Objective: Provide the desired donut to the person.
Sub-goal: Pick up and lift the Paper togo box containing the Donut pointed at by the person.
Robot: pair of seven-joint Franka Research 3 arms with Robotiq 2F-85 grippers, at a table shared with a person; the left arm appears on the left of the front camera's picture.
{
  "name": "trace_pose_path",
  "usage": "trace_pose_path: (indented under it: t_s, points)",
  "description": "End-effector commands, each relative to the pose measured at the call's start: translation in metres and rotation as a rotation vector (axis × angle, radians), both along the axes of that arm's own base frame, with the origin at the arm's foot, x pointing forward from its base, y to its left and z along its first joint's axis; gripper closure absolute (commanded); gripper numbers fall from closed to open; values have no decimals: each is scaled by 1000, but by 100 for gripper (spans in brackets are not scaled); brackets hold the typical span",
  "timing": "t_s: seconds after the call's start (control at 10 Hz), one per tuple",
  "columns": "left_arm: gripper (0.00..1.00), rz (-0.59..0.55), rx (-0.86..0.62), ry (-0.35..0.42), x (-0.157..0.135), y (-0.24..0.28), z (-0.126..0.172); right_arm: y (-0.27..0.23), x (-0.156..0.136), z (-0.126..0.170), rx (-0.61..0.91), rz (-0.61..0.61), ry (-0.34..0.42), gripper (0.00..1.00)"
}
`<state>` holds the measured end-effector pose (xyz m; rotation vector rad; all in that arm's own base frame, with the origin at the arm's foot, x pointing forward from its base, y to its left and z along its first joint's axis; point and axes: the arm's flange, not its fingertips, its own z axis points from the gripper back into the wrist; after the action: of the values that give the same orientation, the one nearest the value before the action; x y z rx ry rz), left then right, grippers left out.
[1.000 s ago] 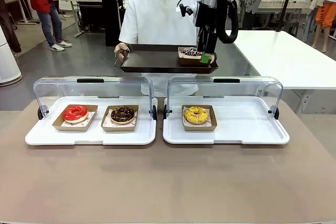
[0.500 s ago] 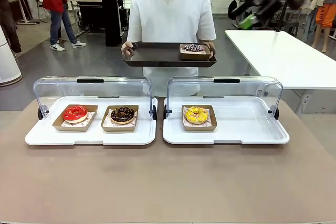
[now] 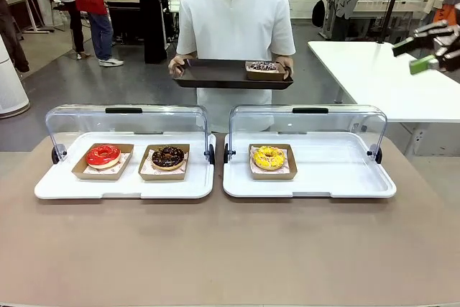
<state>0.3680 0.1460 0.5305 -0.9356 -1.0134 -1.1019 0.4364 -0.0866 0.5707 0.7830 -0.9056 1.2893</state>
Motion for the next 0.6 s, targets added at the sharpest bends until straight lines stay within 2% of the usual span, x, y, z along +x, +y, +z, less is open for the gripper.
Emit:
trace_pose_path:
  t_s: [0.0,0.2,0.5]
  points:
    - [0,-3,-11,-7,-2,1,1,-18,-15,-18,35,-27,-8,0]
    - [0,-3,-11,-7,-2,1,1,-58,-21,-30,47,-56,-34,0]
    - [0,-3,-11,-7,-2,1,1,-83,-13,-29,49,-62,-32,0]
